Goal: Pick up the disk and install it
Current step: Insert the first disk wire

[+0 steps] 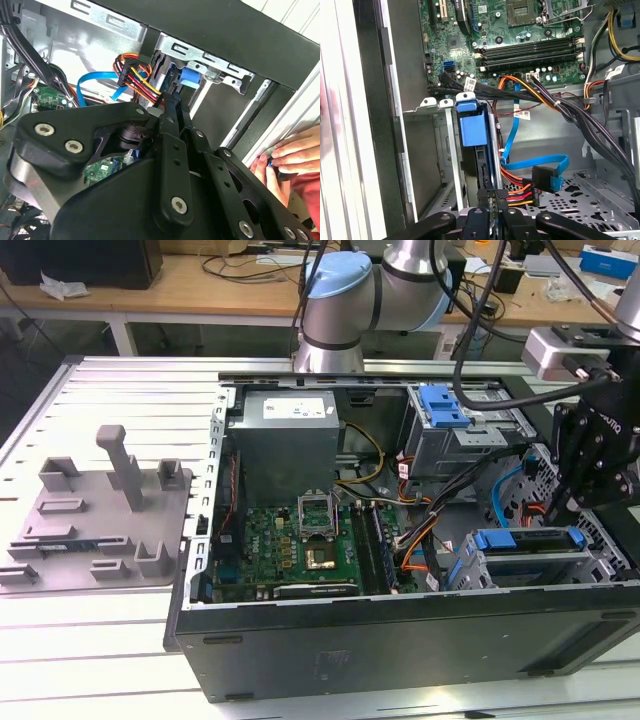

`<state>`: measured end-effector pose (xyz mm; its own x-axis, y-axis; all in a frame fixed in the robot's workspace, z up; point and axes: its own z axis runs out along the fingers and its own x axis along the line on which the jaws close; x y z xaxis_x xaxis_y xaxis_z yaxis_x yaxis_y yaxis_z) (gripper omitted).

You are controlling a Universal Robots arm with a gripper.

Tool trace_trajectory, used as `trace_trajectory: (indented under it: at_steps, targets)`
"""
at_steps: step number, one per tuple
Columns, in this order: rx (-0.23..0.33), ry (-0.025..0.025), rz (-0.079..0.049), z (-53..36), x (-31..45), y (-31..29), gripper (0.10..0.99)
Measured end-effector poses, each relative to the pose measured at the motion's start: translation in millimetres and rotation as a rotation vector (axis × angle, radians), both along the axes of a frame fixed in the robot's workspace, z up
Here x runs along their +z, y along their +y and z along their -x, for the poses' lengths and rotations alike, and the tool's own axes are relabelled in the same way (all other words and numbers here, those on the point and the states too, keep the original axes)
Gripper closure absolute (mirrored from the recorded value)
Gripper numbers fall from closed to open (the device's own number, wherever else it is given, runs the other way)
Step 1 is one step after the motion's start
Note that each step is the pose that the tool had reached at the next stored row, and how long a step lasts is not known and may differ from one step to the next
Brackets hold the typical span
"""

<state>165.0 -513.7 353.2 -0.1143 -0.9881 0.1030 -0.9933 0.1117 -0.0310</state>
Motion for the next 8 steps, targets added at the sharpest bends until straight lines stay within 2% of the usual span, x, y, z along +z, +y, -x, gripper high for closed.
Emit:
trace_trajectory:
  at_steps: [8]
  targets:
    - [0.0, 0.0, 0.0, 0.0, -1.7, -2.2, 0.922]
